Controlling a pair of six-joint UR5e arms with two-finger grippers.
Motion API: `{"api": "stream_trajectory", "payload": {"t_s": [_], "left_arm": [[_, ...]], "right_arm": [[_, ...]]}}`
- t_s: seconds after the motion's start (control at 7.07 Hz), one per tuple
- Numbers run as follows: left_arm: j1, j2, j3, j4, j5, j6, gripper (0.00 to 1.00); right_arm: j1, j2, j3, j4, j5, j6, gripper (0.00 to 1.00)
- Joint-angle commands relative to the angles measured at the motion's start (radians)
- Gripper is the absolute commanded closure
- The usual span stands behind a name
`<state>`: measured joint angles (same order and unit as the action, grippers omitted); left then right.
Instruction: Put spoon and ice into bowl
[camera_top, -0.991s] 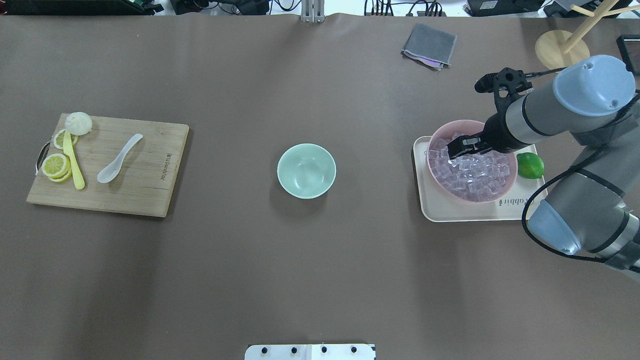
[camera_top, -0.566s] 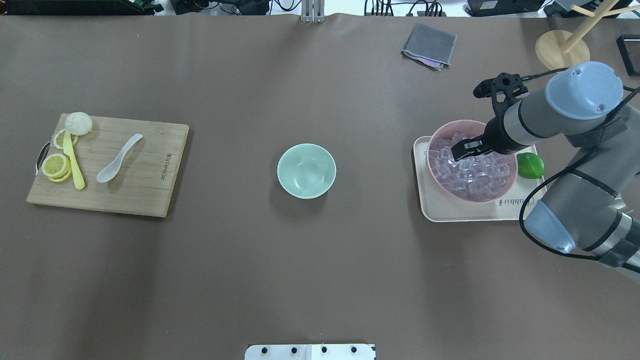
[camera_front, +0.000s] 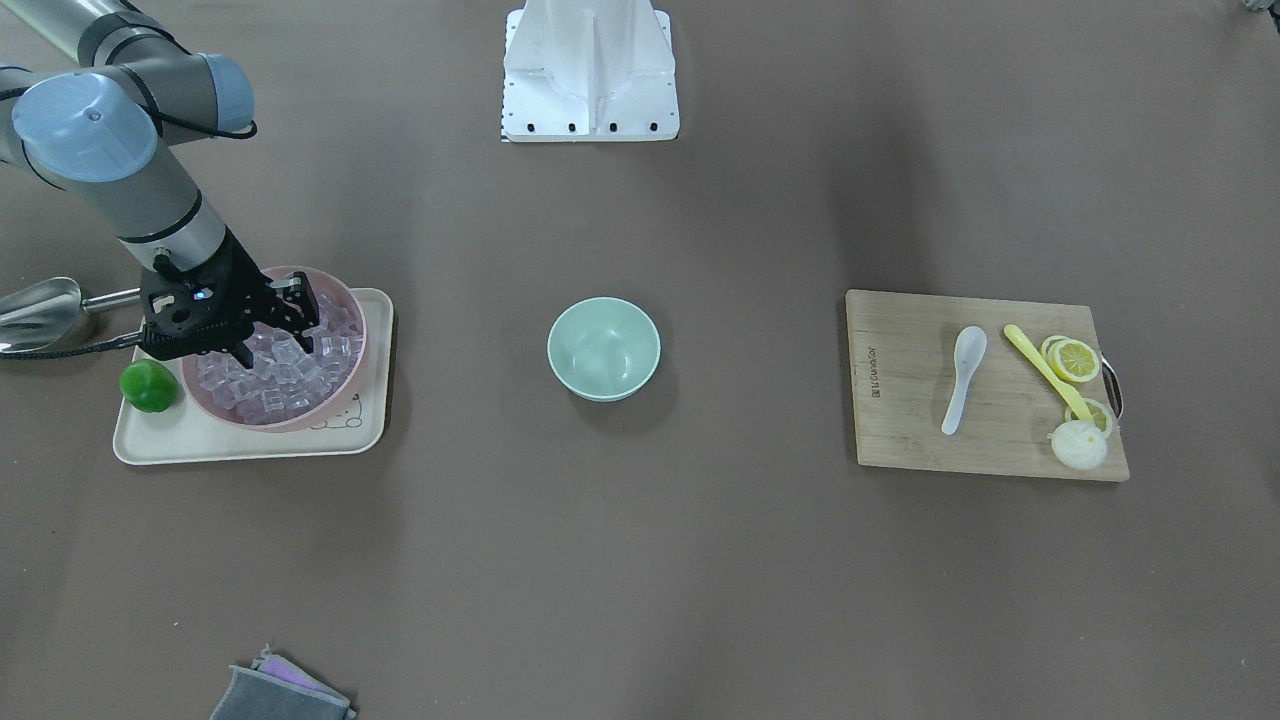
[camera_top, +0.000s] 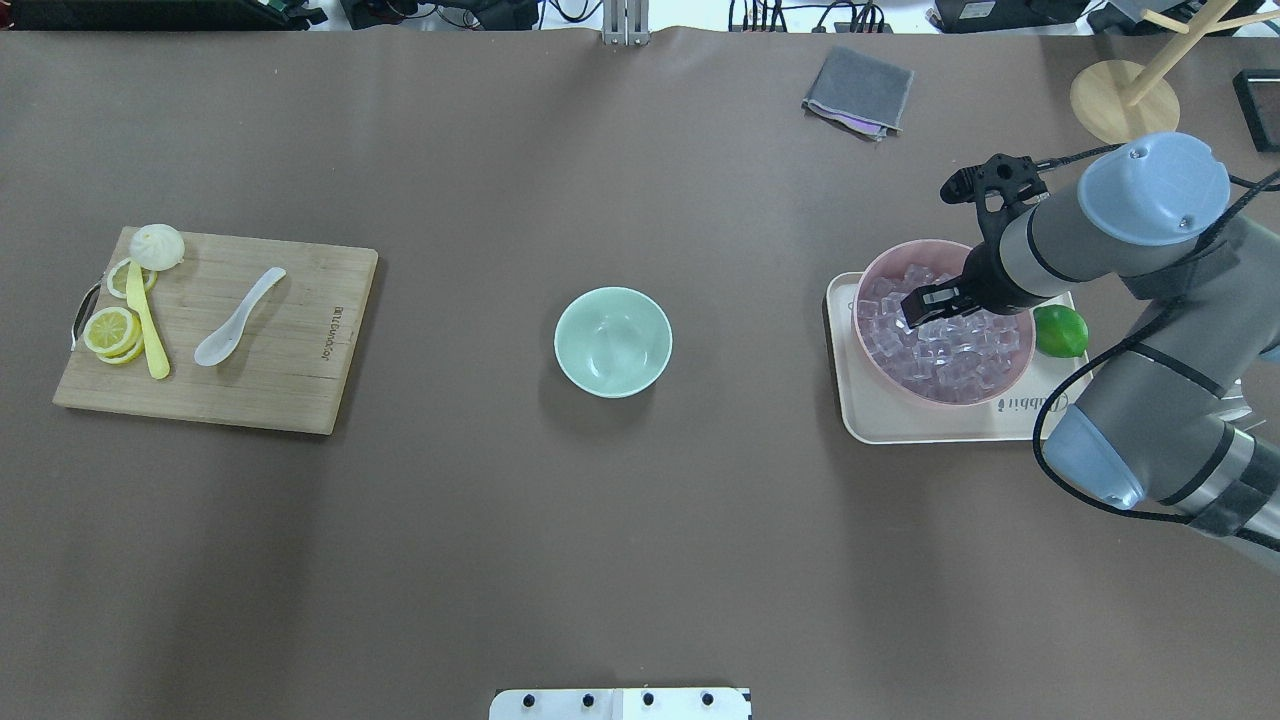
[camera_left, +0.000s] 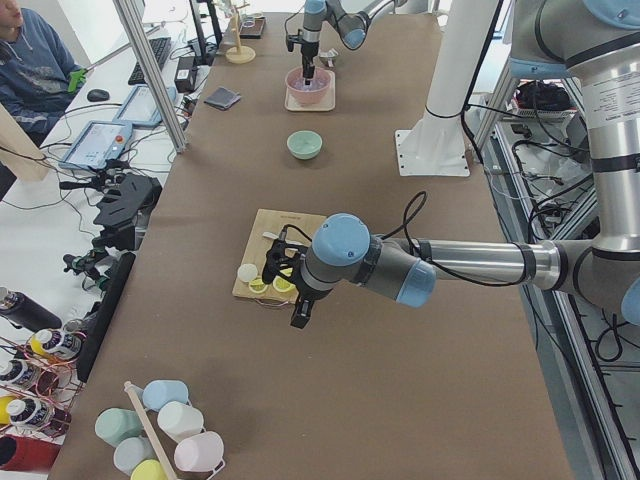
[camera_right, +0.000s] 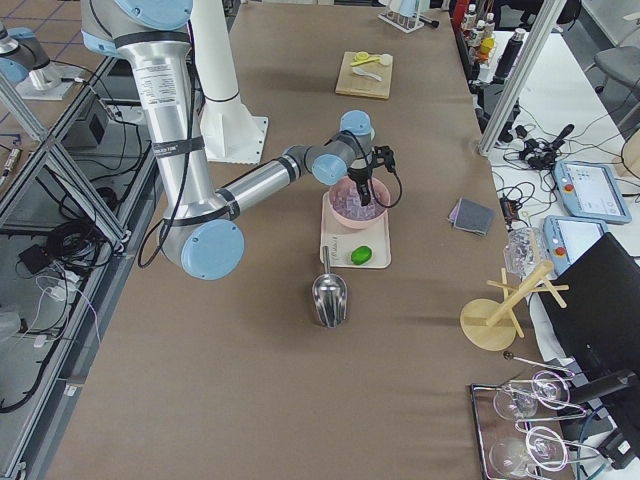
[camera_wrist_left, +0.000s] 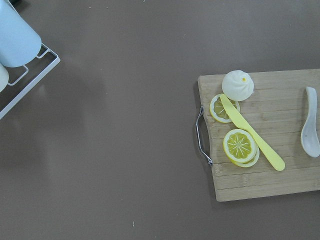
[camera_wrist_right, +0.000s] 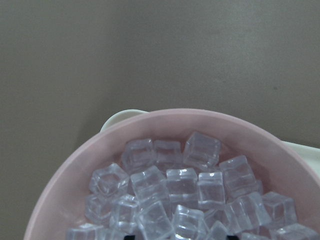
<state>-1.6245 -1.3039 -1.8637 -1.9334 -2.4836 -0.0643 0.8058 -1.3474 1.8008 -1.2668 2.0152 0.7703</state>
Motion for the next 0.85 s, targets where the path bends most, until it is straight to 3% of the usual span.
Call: {"api": "stream_trajectory", "payload": {"t_s": [0.0, 0.42, 0.71], "left_arm": [[0.0, 0.0, 0.0, 0.001, -0.009, 0.0, 0.02], [0.0, 0.006, -0.002, -0.001, -0.012, 0.0, 0.02], [0.0, 0.009, 0.0, 0.001, -0.046, 0.0, 0.02]], "right_arm": [[-0.007, -0.001, 0.0, 0.0, 0.002, 0.004, 0.48], [-0.013, -0.009, 0.0, 0.0, 0.002, 0.004, 0.64], [-0.013, -0.009, 0.006, 0.0, 0.007, 0.007, 0.98]]}}
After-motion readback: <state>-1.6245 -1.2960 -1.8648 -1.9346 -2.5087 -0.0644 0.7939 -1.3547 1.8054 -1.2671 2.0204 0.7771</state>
